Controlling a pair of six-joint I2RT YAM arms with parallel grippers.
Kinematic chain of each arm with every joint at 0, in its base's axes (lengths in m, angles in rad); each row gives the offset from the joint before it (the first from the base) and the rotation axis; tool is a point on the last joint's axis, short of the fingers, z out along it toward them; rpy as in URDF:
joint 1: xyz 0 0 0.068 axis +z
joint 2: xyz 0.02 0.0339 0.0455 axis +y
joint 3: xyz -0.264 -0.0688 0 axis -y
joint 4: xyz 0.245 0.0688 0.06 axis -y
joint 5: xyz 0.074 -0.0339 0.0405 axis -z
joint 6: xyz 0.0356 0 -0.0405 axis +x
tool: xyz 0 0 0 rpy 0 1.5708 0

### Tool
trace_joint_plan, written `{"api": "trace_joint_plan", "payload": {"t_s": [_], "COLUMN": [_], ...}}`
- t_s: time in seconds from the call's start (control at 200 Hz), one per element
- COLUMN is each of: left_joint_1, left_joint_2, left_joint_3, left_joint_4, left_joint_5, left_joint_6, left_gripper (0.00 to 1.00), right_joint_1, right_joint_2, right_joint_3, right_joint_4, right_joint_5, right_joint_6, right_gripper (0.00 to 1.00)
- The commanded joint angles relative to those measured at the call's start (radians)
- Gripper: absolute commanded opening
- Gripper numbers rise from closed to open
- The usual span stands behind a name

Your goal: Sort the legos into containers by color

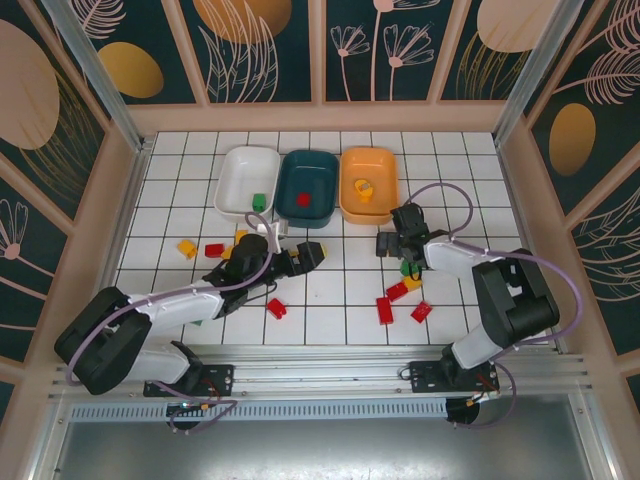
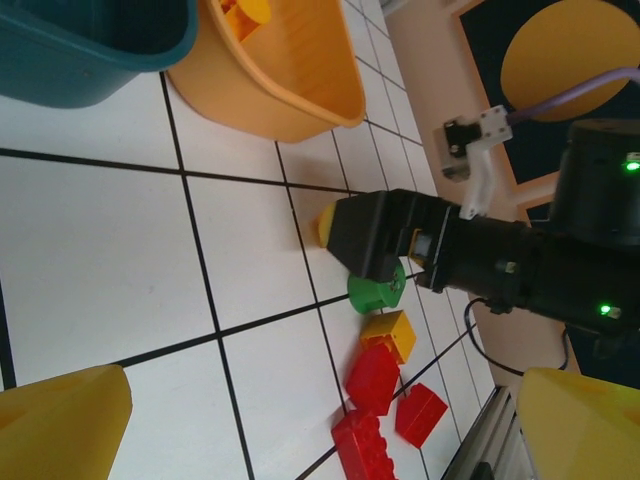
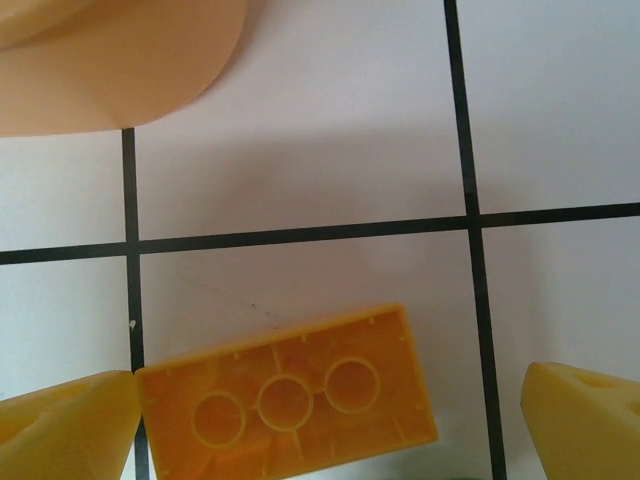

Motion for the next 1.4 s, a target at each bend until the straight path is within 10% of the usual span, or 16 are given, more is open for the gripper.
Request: {"api": "trace_joint_plan", "payload": {"t_s": [0.0, 0.56, 0.991, 1.396], "left_joint_1": [-0.006, -0.006, -0.005, -0.004], "left_joint_2": [-0.021, -0.034, -0.139, -0.401], "left_joint_3": [0.011, 0.009, -0.017, -0.156], "left_joint_4": [-0.009, -0.037, -0.155, -0.321], "left_joint_5": [-0.013, -0.048, -0.223, -0.392], "left_joint_6": [0.005, 0.014, -0.011, -0.094], "left_gripper": [0.99, 0.99, 0.99, 0.99], "right_joint_1": [-0.002, 0.015, 0.056, 0.063], "right_joint_2": [0.018, 0.059, -0.097, 0.257], "right_joint_3": [0.037, 0.06, 0.164, 0.488], "right_joint_4": [0.044, 0.042, 0.016, 0.067], "right_joint_5": [-0.019, 0.027, 0.075, 0.028], "right_joint_6": [-0.012, 0.002, -0.008, -0.07], "right_gripper": [0.96, 0.56, 0.52, 0.52]}}
